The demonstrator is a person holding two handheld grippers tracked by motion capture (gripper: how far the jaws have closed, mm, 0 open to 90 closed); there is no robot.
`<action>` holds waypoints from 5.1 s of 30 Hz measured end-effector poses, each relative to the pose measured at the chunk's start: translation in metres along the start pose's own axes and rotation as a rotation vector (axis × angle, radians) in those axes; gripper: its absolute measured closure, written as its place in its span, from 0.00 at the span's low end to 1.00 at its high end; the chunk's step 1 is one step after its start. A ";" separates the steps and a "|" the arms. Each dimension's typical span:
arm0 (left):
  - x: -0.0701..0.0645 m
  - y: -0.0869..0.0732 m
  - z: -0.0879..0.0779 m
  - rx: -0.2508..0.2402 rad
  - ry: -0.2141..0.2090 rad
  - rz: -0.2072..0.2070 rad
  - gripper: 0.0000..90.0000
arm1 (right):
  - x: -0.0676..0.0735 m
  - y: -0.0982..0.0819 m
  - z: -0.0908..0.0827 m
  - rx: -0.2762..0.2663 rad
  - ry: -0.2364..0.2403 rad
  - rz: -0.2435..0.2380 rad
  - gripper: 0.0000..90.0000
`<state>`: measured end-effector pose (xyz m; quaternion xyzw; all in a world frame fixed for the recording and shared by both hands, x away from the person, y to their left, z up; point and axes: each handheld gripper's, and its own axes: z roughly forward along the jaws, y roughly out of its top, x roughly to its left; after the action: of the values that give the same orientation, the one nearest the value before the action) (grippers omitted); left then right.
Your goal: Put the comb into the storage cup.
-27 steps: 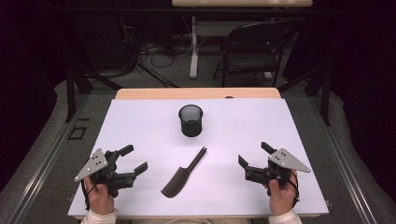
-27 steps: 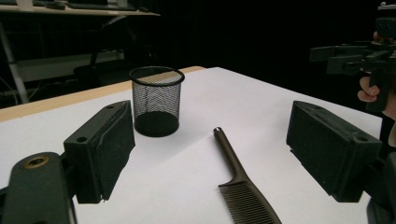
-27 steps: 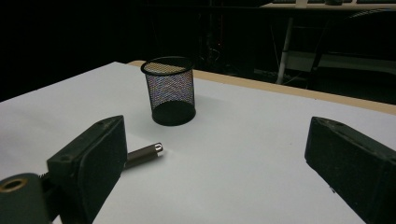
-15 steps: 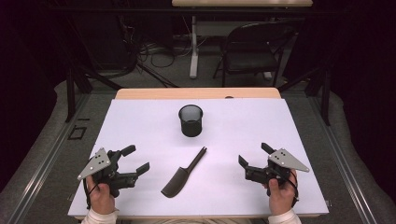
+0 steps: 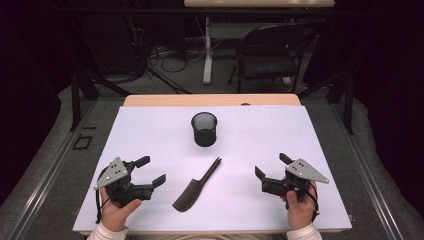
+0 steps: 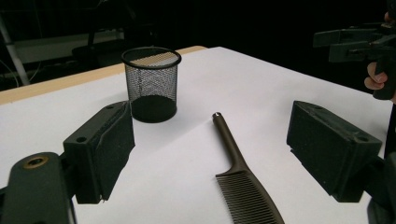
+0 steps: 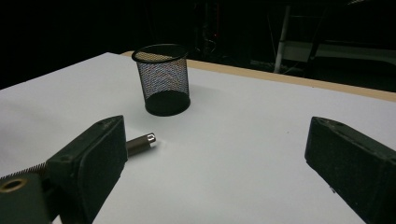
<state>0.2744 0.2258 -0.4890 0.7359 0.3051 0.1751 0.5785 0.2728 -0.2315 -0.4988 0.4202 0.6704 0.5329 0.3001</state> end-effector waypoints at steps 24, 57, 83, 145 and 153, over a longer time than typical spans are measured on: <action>-0.008 0.005 0.011 0.087 0.002 -0.008 0.43 | 0.004 -0.004 0.003 0.022 0.013 -0.019 0.06; -0.003 0.040 0.050 0.190 0.042 -0.108 0.65 | 0.003 -0.007 0.006 0.037 0.012 -0.016 0.07; -0.019 0.049 0.107 0.303 0.037 -0.105 0.83 | 0.001 -0.008 0.007 0.044 0.017 -0.005 0.09; -0.031 0.016 0.201 0.527 0.036 -0.074 1.00 | -0.007 -0.013 0.011 0.070 0.021 0.031 0.10; -0.035 0.012 0.205 0.549 0.011 -0.069 1.00 | -0.007 -0.013 0.011 0.071 0.023 0.029 0.10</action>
<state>0.3759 0.0483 -0.5291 0.8534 0.3691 0.0703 0.3614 0.2825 -0.2332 -0.5146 0.4342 0.6860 0.5179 0.2695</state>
